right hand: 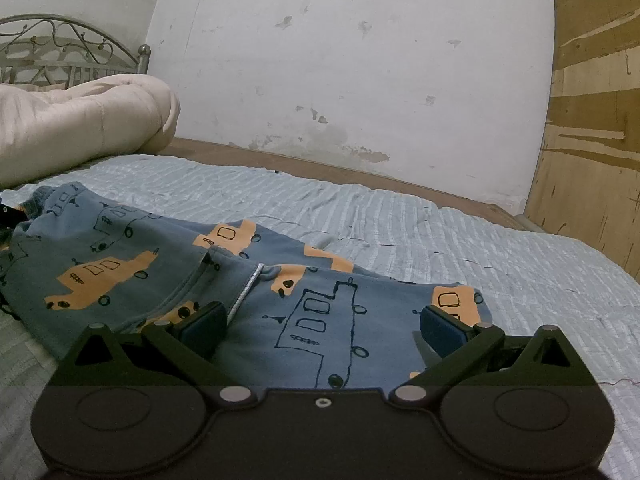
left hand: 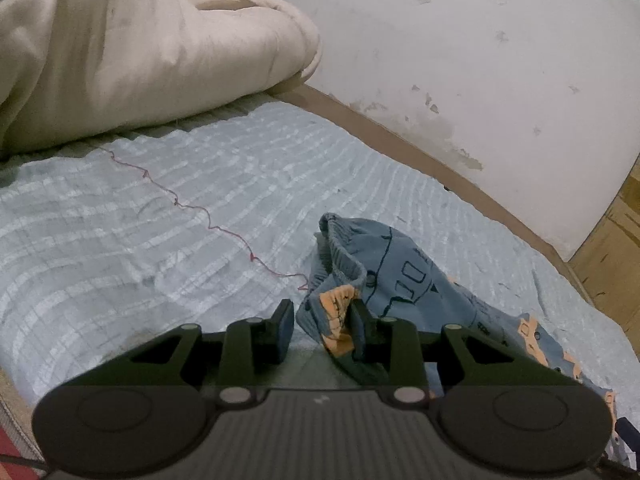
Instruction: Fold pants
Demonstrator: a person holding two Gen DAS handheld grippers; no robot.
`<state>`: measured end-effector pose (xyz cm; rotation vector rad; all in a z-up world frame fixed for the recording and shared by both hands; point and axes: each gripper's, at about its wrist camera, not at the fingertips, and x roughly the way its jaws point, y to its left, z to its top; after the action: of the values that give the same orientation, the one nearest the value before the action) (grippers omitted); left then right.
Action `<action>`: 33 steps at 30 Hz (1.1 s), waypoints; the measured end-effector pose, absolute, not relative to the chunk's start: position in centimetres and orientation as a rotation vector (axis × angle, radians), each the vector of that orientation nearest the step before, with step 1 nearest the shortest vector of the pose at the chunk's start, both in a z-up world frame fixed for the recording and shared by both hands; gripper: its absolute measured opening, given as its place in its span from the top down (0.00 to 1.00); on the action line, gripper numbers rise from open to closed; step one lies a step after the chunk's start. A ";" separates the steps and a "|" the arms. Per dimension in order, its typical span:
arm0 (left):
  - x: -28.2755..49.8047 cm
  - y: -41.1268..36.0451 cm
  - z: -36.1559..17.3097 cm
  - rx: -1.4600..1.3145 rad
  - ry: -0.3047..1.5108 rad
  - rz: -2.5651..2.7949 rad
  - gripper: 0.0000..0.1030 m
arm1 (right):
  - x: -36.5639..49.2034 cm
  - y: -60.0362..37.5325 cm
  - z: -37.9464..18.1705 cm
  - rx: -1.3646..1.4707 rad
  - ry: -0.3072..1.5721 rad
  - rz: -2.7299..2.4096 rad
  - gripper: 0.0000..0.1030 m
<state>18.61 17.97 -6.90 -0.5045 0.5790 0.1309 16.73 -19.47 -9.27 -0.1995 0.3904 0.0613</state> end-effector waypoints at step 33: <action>18.4 15.5 -4.7 -0.362 0.553 0.157 0.85 | 16.8 -19.5 -9.1 -0.175 0.400 0.072 0.01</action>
<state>18.43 15.51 -4.74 -0.3622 0.5527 0.1570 16.83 -19.53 -9.13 -0.1751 0.4004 0.0720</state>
